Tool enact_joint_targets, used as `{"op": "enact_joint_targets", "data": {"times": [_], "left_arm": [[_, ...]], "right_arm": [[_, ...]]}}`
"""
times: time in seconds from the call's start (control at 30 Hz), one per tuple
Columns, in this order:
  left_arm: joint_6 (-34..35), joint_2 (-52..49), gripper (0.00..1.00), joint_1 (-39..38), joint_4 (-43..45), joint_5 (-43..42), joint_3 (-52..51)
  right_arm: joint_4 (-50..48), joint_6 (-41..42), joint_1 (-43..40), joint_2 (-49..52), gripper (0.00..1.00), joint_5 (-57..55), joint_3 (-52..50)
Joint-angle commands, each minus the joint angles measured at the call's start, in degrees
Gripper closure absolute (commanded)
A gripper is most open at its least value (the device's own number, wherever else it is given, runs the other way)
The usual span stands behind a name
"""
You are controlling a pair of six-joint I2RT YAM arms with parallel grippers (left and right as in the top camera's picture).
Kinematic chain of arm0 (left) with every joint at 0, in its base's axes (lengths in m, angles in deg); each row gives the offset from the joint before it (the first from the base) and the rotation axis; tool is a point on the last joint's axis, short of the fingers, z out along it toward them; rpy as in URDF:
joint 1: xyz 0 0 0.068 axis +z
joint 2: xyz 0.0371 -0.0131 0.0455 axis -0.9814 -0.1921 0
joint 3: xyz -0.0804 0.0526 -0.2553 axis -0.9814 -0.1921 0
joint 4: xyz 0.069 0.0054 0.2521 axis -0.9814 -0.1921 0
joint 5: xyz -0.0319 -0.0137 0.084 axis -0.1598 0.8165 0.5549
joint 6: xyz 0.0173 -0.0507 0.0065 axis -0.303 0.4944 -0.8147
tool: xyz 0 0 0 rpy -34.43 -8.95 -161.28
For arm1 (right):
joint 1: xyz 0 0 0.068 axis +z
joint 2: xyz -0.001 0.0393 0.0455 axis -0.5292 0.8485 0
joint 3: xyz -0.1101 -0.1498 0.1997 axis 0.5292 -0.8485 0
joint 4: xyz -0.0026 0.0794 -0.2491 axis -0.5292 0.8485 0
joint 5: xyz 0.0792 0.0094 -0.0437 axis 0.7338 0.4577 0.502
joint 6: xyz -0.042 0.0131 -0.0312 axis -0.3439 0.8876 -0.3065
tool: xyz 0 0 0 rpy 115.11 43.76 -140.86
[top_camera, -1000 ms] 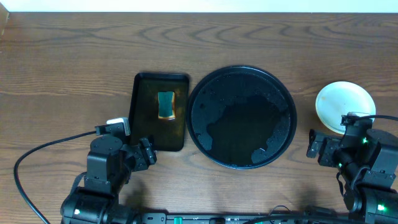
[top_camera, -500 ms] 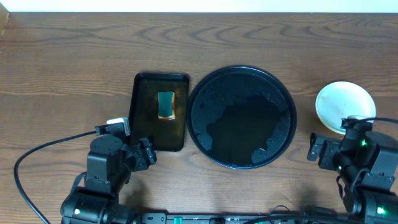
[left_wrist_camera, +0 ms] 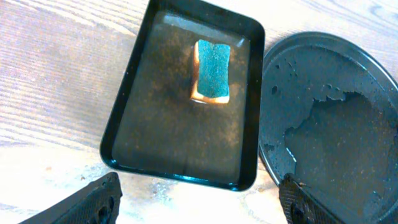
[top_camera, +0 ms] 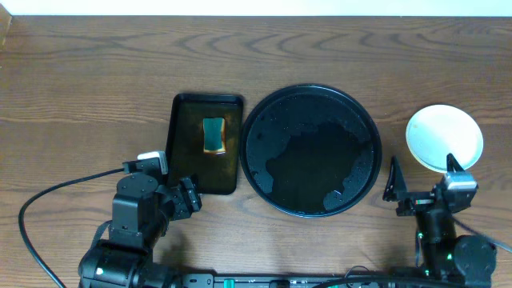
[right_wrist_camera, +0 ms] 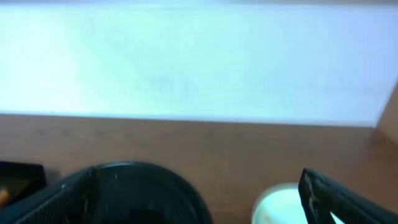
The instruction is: Clean dirty plates on tray and stack at the side
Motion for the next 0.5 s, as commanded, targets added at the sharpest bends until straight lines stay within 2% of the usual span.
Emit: {"op": "enact_joint_targets", "data": {"times": [0.0,0.23,0.4,0.47], "left_arm": [[-0.74,0.07,0.19,-0.02,0.22,-0.11,-0.33],[-0.74,0.07,0.19,-0.02,0.22,-0.11,-0.33],[-0.74,0.07,0.19,-0.02,0.22,-0.11,-0.33],[-0.74,0.07,0.19,-0.02,0.22,-0.11,-0.33]], "right_arm": [[-5.9,-0.11,1.53,-4.28,0.01,2.16,-6.4],[-16.87,-0.15,2.21,-6.49,0.01,2.12,-15.72],[-17.2,-0.13,2.25,-6.49,0.01,1.51,-20.11],[-14.47,-0.13,2.32,-6.49,0.01,1.49,-20.5]]}}
